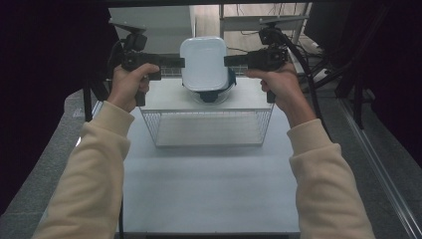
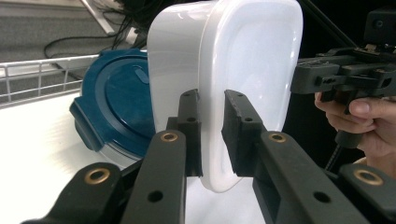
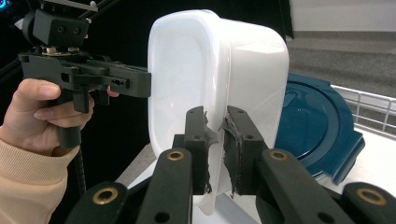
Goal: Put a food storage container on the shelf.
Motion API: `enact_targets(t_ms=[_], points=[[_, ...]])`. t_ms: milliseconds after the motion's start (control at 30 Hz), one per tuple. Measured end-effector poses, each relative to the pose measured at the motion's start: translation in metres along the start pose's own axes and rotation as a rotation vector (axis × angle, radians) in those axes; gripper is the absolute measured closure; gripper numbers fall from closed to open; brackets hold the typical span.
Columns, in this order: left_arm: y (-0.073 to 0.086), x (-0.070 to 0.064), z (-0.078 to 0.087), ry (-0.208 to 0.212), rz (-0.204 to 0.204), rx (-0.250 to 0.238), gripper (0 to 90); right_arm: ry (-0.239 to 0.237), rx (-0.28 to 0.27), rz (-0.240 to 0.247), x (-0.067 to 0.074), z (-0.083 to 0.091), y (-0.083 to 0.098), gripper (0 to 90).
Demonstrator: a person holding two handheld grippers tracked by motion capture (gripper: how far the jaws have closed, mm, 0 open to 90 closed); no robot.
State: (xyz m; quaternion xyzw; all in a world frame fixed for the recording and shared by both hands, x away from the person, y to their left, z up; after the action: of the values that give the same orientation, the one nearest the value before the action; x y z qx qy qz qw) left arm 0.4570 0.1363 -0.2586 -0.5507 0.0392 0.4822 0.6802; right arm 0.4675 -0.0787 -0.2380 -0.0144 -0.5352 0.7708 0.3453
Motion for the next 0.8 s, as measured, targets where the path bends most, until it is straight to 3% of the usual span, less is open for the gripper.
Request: enact_targets(t_ms=[167,333,467,500,567,633,800], points=[[-0.004,0.008,-0.008,-0.012,0.025,0.016,78.3,-0.002,0.019,-0.039,-0.012,-0.007,-0.001,79.1],[-0.010,0.014,-0.014,0.018,0.070,0.010,78.7,-0.009,0.038,-0.103,-0.026,-0.013,-0.004,78.1],[-0.017,0.019,-0.020,0.008,0.101,0.011,77.1,-0.031,0.049,-0.174,-0.038,-0.019,-0.006,75.7],[-0.020,0.022,-0.022,0.013,0.121,0.011,76.7,-0.036,0.047,-0.186,-0.040,-0.021,-0.006,75.1],[-0.023,0.032,-0.027,0.033,0.183,0.010,75.9,-0.056,0.044,-0.264,-0.049,-0.026,-0.006,73.4],[-0.025,0.036,-0.030,0.035,0.207,0.007,75.8,-0.061,0.042,-0.275,-0.051,-0.027,-0.006,72.3],[-0.028,0.045,-0.036,0.055,0.255,-0.008,74.9,-0.091,0.037,-0.362,-0.062,-0.036,-0.006,69.4]])
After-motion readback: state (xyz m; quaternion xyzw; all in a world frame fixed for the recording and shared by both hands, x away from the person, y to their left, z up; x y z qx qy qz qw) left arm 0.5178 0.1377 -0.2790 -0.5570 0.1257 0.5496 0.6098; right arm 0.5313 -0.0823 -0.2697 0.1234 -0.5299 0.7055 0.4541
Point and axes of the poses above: each handheld gripper's, and its own axes: z roughly backward along the jaws, y roughly out of its underside, x roughly to its left, the point moved 7 cm from there along -z, roughly forward along the jaws, and after that the axes turned 4 degrees about z, right-handed, at the moved point
